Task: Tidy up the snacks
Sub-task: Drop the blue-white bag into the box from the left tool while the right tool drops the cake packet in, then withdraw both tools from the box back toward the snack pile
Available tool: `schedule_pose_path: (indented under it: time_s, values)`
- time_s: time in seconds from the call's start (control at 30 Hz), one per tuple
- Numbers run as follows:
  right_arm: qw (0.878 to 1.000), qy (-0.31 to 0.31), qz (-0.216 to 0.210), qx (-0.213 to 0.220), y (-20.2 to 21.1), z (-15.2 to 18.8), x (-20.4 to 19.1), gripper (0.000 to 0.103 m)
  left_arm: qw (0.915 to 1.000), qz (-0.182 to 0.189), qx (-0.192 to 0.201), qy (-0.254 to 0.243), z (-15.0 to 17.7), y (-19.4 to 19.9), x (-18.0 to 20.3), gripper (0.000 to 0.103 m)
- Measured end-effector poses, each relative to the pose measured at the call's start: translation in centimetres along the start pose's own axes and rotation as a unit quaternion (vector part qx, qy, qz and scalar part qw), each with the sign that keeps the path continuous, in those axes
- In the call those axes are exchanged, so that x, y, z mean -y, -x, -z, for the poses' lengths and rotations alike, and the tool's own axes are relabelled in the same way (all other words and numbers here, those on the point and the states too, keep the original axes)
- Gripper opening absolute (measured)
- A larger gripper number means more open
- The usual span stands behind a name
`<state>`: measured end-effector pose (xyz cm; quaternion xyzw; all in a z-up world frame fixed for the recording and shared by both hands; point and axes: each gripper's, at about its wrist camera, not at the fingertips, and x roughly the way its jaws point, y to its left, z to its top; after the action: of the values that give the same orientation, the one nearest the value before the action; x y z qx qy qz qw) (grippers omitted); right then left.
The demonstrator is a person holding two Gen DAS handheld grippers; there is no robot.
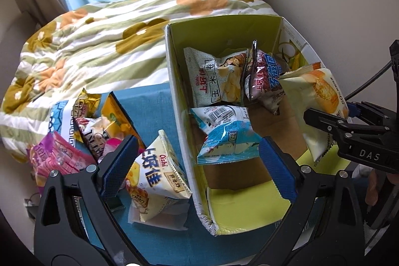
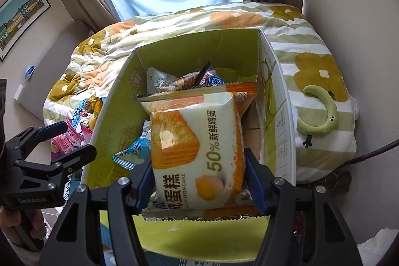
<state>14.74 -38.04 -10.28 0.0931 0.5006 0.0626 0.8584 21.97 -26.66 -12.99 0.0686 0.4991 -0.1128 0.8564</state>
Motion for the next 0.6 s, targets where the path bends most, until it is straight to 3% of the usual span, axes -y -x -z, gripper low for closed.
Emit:
schedule_pose_path:
  time_s: [0.13,0.17,0.2,0.27,0.6]
  values:
    - [1.000,-0.017,0.005,-0.011,-1.8,0.3,0.2,0.063,1.0000,0.000,-0.005,0.003,0.6,-0.4,-0.5,0.096]
    - [1.000,-0.021,0.009,-0.008,-2.0,0.5,0.3,0.071,1.0000,0.001,-0.007,0.005,0.8,-0.6,-0.6,0.096]
    - [1.000,-0.024,0.011,-0.003,-2.0,0.7,0.3,0.089,0.9999,0.002,-0.009,0.006,1.0,-0.8,-0.6,0.096]
    - [1.000,-0.027,0.009,0.009,-1.8,1.1,0.4,0.103,0.9999,0.004,-0.014,0.008,1.5,-1.1,-0.7,0.096]
    - [0.999,-0.012,0.005,0.029,0.1,2.0,0.0,0.103,0.9998,0.006,-0.003,0.019,2.5,0.2,-0.2,0.096]
